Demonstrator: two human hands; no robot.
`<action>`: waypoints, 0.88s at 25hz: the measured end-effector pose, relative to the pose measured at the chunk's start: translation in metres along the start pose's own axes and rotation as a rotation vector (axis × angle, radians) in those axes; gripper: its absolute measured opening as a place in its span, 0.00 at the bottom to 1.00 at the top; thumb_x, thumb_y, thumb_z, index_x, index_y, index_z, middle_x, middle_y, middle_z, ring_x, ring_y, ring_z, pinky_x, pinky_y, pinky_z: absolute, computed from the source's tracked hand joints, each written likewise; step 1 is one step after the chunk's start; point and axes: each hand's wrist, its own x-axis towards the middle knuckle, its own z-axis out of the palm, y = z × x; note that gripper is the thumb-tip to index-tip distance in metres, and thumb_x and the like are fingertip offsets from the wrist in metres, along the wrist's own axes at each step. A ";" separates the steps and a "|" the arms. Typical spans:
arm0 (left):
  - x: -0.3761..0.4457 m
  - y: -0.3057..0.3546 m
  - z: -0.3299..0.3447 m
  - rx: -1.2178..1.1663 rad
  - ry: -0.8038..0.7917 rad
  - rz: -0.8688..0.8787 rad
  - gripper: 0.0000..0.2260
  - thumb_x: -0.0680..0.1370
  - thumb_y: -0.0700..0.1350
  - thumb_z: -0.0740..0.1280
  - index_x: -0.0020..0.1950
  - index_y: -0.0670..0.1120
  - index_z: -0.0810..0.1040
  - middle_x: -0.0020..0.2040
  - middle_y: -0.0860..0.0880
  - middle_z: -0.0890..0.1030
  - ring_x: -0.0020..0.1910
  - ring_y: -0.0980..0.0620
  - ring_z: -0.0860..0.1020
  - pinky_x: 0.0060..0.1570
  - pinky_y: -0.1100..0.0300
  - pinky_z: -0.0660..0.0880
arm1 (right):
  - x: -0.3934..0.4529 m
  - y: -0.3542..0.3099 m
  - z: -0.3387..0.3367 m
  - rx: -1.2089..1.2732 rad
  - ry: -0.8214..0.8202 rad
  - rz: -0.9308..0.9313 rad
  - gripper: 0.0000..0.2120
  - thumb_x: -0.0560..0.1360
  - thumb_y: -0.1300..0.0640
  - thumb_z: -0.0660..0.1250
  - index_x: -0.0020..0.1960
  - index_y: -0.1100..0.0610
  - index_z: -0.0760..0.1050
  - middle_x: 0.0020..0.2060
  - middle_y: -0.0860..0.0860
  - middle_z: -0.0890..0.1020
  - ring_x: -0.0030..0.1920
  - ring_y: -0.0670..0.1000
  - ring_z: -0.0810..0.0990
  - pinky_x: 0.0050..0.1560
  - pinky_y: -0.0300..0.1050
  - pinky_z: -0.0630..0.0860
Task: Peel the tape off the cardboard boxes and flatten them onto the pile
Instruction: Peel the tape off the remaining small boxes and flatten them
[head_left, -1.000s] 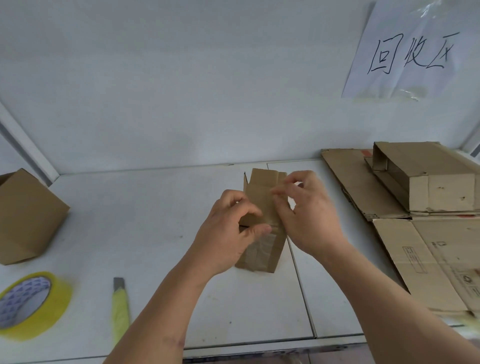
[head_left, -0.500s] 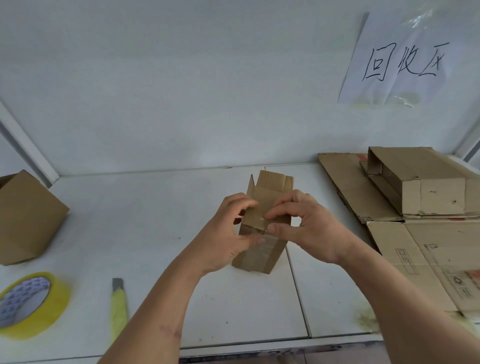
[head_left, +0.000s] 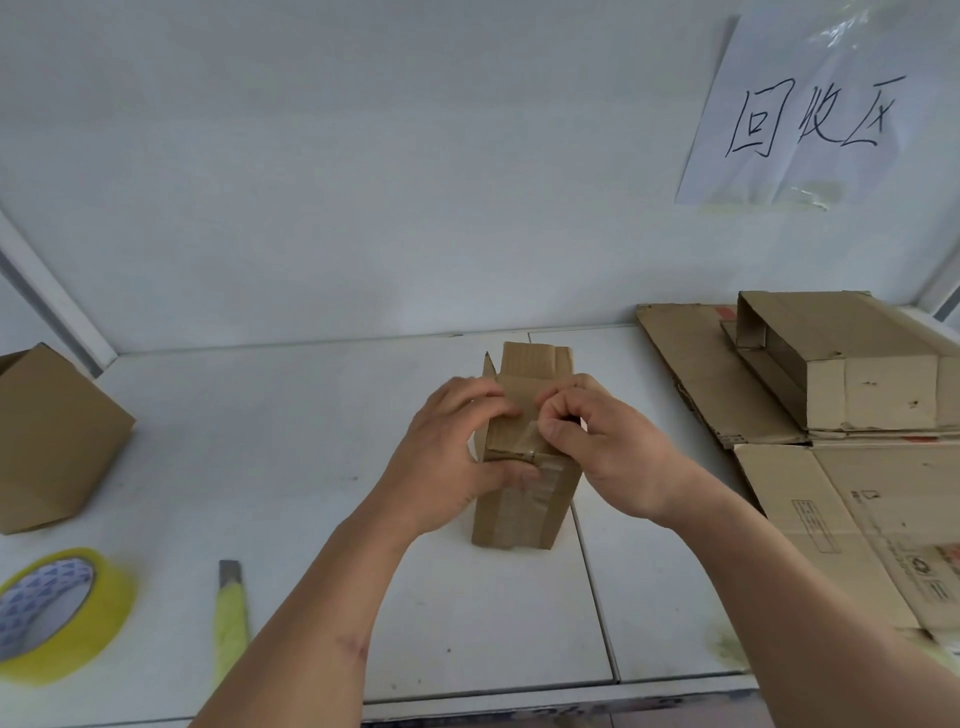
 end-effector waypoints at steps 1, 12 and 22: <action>0.003 0.000 0.001 0.019 0.012 0.036 0.30 0.65 0.68 0.72 0.60 0.52 0.78 0.61 0.67 0.69 0.68 0.69 0.60 0.65 0.72 0.57 | 0.001 0.000 -0.003 0.037 -0.001 -0.004 0.10 0.80 0.59 0.62 0.41 0.56 0.74 0.48 0.39 0.76 0.46 0.38 0.73 0.44 0.27 0.65; 0.025 0.016 0.016 0.118 0.076 -0.188 0.35 0.74 0.69 0.60 0.76 0.55 0.59 0.73 0.55 0.67 0.69 0.56 0.67 0.68 0.57 0.64 | 0.028 0.016 -0.009 0.123 0.333 0.256 0.09 0.80 0.55 0.59 0.44 0.54 0.74 0.35 0.47 0.78 0.35 0.47 0.74 0.38 0.43 0.72; 0.029 0.006 -0.007 0.672 -0.440 -0.020 0.43 0.70 0.59 0.68 0.79 0.58 0.47 0.78 0.58 0.55 0.77 0.55 0.50 0.75 0.50 0.36 | -0.002 0.016 0.004 0.206 0.113 0.317 0.11 0.79 0.60 0.61 0.56 0.46 0.73 0.40 0.48 0.85 0.40 0.46 0.82 0.49 0.48 0.78</action>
